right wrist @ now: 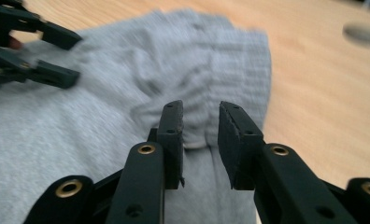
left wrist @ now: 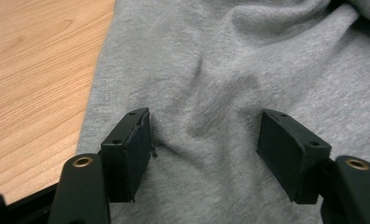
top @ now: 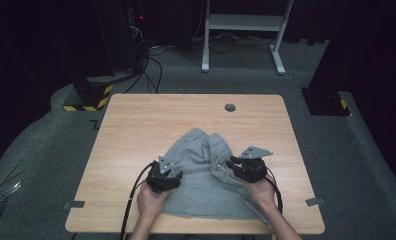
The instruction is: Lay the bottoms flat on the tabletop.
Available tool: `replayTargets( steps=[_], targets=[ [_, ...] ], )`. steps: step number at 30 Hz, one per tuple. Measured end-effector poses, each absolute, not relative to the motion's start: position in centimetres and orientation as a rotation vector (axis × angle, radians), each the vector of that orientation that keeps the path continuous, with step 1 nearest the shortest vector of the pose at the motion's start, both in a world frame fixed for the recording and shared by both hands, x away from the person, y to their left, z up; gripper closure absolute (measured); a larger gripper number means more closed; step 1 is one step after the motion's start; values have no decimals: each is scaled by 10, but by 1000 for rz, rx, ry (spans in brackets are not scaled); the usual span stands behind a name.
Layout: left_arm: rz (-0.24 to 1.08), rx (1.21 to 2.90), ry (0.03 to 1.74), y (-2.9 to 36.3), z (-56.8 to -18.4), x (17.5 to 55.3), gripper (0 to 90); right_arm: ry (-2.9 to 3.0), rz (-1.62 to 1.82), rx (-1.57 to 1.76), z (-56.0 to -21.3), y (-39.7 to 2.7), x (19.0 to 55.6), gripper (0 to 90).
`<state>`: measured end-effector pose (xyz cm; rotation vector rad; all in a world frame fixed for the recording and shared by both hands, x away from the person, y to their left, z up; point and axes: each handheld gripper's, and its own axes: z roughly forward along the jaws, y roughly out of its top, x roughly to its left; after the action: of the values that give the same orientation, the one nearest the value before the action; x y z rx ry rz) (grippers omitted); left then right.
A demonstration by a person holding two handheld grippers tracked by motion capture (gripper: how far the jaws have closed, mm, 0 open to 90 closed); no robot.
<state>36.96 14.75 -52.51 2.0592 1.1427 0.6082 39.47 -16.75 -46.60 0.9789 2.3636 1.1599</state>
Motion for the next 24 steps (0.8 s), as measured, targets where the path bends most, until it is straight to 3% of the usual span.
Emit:
replayTargets(
  steps=[7, 11, 19, 21, 24],
  targets=[
    [609, 2060, 1143, 147, -525, 370, 345, 2471, 1128, 1130, -498, -157, 412, 683],
    [610, 2060, 1145, 147, -525, 370, 345, 2460, 1115, 1148, -498, -141, 424, 684],
    [612, 2056, 1149, 148, -525, 370, 343, 2422, 1097, 1156, -503, -117, 432, 557],
    [611, 2058, 1150, 148, -525, 370, 343, 2410, 1054, 1146, -506, -113, 432, 577],
    [611, 2054, 1152, 147, -525, 370, 344, 2412, 988, 1113, -505, -111, 433, 742]
  ],
)
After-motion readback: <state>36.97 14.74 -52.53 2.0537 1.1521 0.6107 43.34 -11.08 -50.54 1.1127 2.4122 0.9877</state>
